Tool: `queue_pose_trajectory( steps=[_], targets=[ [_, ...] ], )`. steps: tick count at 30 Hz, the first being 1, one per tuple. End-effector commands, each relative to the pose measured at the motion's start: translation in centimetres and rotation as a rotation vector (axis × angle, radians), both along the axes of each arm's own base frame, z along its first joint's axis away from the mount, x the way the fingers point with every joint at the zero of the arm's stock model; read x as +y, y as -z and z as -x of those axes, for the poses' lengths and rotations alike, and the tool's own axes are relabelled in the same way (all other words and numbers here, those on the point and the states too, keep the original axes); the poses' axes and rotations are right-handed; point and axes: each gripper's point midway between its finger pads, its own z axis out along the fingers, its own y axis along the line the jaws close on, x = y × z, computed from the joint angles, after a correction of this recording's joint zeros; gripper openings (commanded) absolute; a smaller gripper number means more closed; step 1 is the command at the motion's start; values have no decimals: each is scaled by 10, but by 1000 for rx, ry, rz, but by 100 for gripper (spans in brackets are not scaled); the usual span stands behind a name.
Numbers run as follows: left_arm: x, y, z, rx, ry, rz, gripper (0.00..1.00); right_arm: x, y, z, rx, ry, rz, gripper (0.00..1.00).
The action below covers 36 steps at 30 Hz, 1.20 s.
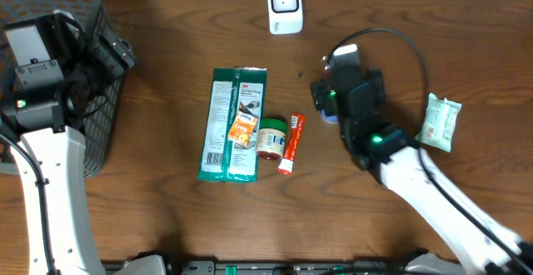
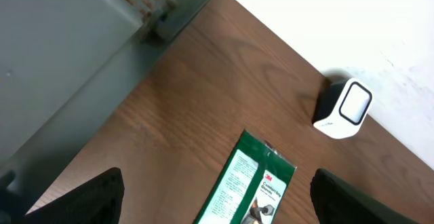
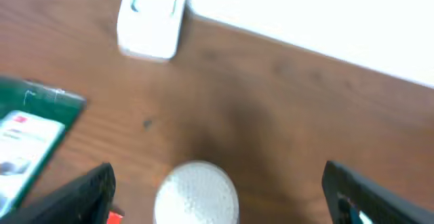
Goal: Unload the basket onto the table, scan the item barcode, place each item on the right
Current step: 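Carry the swab tub up toward the scanner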
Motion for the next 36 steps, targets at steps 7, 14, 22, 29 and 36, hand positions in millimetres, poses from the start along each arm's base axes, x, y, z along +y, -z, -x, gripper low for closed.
queue_pose_trajectory(
  steps=[7, 14, 22, 29, 36],
  targets=[
    [4, -8, 0, -18, -13, -13, 86, 9, -116, 26, 193, -212, -140, 96],
    [4, -8, 0, -18, -13, -13, 86, -4, -102, 42, 519, -236, -153, 99],
    [4, -8, 0, -18, -13, -13, 86, 3, -16, 18, 773, -285, -52, 99],
    [4, -8, 0, -18, -13, -13, 86, -13, 46, -9, 873, -194, 73, 99],
    [4, -8, 0, -18, -13, -13, 86, -24, 101, -15, 994, -173, 165, 99]
  ],
)
